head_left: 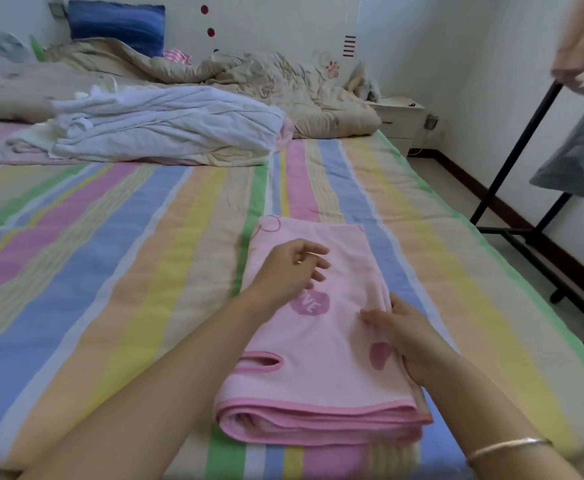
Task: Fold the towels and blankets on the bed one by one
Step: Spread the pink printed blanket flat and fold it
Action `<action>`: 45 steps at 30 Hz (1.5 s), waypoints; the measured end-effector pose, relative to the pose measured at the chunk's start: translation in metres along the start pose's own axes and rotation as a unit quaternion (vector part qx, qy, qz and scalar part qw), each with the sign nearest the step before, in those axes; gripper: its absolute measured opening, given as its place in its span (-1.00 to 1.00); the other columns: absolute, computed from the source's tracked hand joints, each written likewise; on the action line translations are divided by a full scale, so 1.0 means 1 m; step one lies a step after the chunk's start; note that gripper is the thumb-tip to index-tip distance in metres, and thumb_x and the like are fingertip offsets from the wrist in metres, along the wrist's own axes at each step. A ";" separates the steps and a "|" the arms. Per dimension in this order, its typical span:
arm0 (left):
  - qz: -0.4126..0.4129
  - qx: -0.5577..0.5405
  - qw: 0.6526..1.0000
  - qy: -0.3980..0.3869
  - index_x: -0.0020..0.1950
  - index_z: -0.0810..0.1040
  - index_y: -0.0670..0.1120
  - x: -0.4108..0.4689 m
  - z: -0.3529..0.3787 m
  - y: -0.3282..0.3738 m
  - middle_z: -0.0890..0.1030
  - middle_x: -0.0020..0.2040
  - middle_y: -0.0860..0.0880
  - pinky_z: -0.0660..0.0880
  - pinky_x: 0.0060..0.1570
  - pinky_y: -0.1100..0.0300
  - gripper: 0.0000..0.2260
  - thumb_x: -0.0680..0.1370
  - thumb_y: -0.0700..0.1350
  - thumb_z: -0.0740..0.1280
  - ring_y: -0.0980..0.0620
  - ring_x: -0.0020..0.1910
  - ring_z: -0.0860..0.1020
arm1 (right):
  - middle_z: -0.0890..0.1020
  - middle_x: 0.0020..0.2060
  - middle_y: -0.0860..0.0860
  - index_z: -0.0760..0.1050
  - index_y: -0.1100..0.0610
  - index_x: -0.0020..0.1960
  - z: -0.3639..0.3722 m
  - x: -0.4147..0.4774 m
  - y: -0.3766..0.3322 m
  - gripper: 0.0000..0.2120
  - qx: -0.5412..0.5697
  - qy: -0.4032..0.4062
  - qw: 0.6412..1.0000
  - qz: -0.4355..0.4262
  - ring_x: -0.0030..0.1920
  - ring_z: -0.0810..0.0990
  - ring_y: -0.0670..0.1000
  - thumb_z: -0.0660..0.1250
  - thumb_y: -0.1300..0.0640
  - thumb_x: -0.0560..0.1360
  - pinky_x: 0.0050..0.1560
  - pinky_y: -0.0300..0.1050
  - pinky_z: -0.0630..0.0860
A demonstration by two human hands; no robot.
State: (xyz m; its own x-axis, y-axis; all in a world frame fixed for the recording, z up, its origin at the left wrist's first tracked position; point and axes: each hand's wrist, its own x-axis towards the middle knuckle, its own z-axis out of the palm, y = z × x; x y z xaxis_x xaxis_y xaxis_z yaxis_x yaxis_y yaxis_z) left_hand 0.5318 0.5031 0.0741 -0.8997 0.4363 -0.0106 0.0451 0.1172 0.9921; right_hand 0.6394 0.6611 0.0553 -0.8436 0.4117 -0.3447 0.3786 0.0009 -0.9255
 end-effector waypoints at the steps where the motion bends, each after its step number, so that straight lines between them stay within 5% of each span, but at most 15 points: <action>1: 0.007 0.022 0.999 0.028 0.04 0.59 -0.11 -0.002 -0.009 -0.005 0.65 -0.13 -0.05 0.47 -0.35 0.35 -0.71 0.55 -0.38 0.13 0.14 -0.33 0.59 | 0.67 -0.16 0.11 0.52 0.14 0.04 0.002 0.004 0.001 -0.85 -0.018 0.010 1.000 -0.008 -0.28 0.62 0.03 0.30 0.31 0.52 -0.29 -0.14 0.54; 6: 0.029 0.272 0.946 0.172 -0.01 0.60 0.05 -0.013 -0.051 -0.030 0.66 0.00 0.07 0.51 0.07 0.16 -0.74 0.47 -0.27 0.24 0.04 -0.03 0.60 | 0.64 -0.06 0.07 0.51 0.13 0.06 0.004 0.020 -0.003 -0.83 -0.157 0.061 0.984 -0.055 -0.08 0.63 0.10 0.36 0.11 0.50 -0.06 0.01 0.57; 10: -0.091 0.378 0.906 0.169 0.17 0.51 -0.05 -0.030 -0.072 -0.039 0.62 0.09 -0.01 0.47 0.05 0.10 -0.72 0.50 0.00 0.35 -0.07 0.08 0.56 | 0.58 0.02 0.00 0.47 0.01 0.11 0.000 0.032 -0.008 -0.72 -0.401 0.153 0.899 -0.090 0.05 0.56 0.13 0.31 -0.05 0.44 -0.06 -0.04 0.45; 12: -0.161 0.339 0.920 0.111 0.07 0.51 -0.09 -0.039 -0.073 -0.042 0.64 -0.04 -0.08 0.47 -0.20 0.13 -0.66 0.48 0.14 0.38 -0.07 -0.14 0.57 | 0.56 0.10 0.02 0.44 0.02 0.23 -0.003 0.040 -0.003 -0.58 -0.368 0.139 0.916 -0.076 0.08 0.57 0.12 0.36 -0.05 0.41 0.02 -0.01 0.50; 15: -0.229 0.153 0.960 0.042 -0.11 0.55 -0.14 -0.054 -0.066 -0.038 0.60 -0.31 -0.05 0.32 -0.57 0.30 -0.66 0.47 0.14 0.44 0.07 -0.52 0.48 | 0.59 0.07 0.08 0.41 0.14 0.29 -0.006 0.046 -0.002 -0.53 -0.153 0.075 0.985 0.000 -0.02 0.62 0.10 0.45 0.07 0.44 0.03 0.04 0.57; 18: -0.224 0.060 0.973 -0.014 -0.06 0.59 -0.06 -0.058 -0.059 -0.038 0.68 -0.14 0.06 0.57 -0.28 0.30 -0.77 0.42 0.02 0.53 0.14 -0.23 0.65 | 0.60 0.07 0.10 0.39 0.15 0.32 -0.007 0.045 -0.008 -0.51 -0.140 0.037 0.989 0.027 -0.05 0.63 0.09 0.45 0.14 0.45 -0.06 -0.03 0.58; 22: -0.156 0.174 0.971 -0.043 0.18 0.57 -0.08 -0.059 -0.055 -0.023 0.64 0.10 0.02 0.55 0.09 0.13 -0.55 0.32 -0.09 0.53 0.06 0.04 0.60 | 0.55 0.16 0.10 0.28 0.13 0.41 -0.004 0.032 -0.027 -0.40 -0.174 0.023 0.984 0.024 0.04 0.59 0.09 0.44 0.14 0.44 -0.05 -0.06 0.57; 25: -0.128 0.381 0.914 -0.054 0.20 0.52 -0.05 -0.047 -0.084 0.012 0.56 0.05 0.02 0.43 -0.11 0.26 -0.66 0.45 -0.15 0.47 0.05 -0.02 0.52 | 0.56 0.13 0.07 0.24 0.13 0.39 0.009 0.002 -0.039 -0.39 -0.158 -0.036 0.987 0.003 -0.07 0.62 0.04 0.44 0.18 0.44 -0.26 -0.09 0.60; 29: -0.140 0.585 0.797 0.051 0.20 0.53 -0.04 -0.022 -0.143 0.041 0.62 0.02 -0.04 0.55 -0.07 0.13 -0.55 0.37 0.06 0.52 -0.04 -0.15 0.59 | 0.64 -0.25 0.12 0.41 0.18 0.18 0.036 -0.036 -0.039 -0.62 -0.191 -0.181 0.964 0.036 -0.43 0.63 0.06 0.45 0.07 0.47 -0.37 -0.09 0.61; 32: -0.127 0.654 0.740 0.095 0.39 0.38 0.01 -0.017 -0.160 0.024 0.54 0.22 -0.06 0.44 0.08 0.08 -0.41 0.42 0.11 0.45 -0.11 0.16 0.53 | 0.66 -0.32 0.02 0.52 0.10 -0.10 0.043 -0.030 -0.037 -0.63 -0.479 -0.038 0.875 -0.052 -0.32 0.66 0.05 0.27 -0.23 0.49 -0.21 -0.10 0.56; 34: -0.111 0.628 0.758 0.134 0.46 0.32 0.00 -0.024 -0.167 0.003 0.45 0.34 -0.10 0.38 0.19 0.01 -0.39 0.47 0.12 0.41 -0.16 0.30 0.43 | 0.63 -0.26 -0.01 0.49 0.05 -0.24 0.040 -0.019 -0.037 -0.60 -0.587 0.137 0.785 -0.145 -0.16 0.62 0.11 0.17 -0.25 0.51 -0.19 -0.12 0.44; 37: -0.098 0.520 0.817 0.227 0.47 0.30 -0.06 -0.053 -0.176 -0.029 0.40 0.37 -0.18 0.34 0.26 -0.06 -0.39 0.49 0.09 0.41 -0.24 0.35 0.36 | 0.58 -0.22 0.04 0.51 0.07 -0.17 0.043 0.000 -0.037 -0.74 -0.517 0.217 0.772 -0.300 -0.11 0.54 0.17 0.23 -0.09 0.55 -0.21 -0.07 0.34; 39: -0.112 0.442 0.842 0.288 0.45 0.32 -0.11 -0.075 -0.182 -0.046 0.41 0.36 -0.23 0.35 0.27 -0.09 -0.36 0.46 0.09 0.44 -0.27 0.34 0.37 | 0.60 -0.08 0.08 0.57 0.10 -0.01 0.050 0.020 -0.033 -0.80 -0.501 0.179 0.763 -0.367 -0.01 0.52 0.21 0.26 -0.01 0.55 -0.11 0.00 0.39; 42: -0.164 0.364 0.858 0.325 0.40 0.33 -0.19 -0.102 -0.184 -0.063 0.45 0.32 -0.25 0.39 0.22 -0.06 -0.33 0.43 0.11 0.47 -0.25 0.30 0.43 | 0.51 0.24 0.07 0.49 0.05 0.28 0.061 0.050 -0.026 -0.65 -0.615 0.078 0.726 -0.296 0.21 0.45 0.19 0.07 -0.01 0.62 0.20 0.02 0.34; 45: -0.193 0.286 0.882 0.321 0.23 0.49 -0.20 -0.117 -0.182 -0.066 0.58 0.21 -0.19 0.48 0.17 -0.05 -0.42 0.39 0.15 0.49 -0.18 0.21 0.55 | 0.45 0.27 0.11 0.36 0.09 0.35 0.068 0.061 -0.020 -0.60 -0.631 0.018 0.735 -0.247 0.23 0.44 0.21 0.07 -0.04 0.58 0.24 0.07 0.36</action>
State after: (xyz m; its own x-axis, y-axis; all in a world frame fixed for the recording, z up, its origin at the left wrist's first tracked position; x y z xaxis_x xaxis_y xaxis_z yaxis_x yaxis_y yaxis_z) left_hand 0.5552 0.2822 0.0327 -0.9478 -0.3090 -0.0789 -0.2729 0.6578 0.7020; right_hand 0.5546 0.6243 0.0424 -0.9948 0.1011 0.0102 0.1006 0.9939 -0.0451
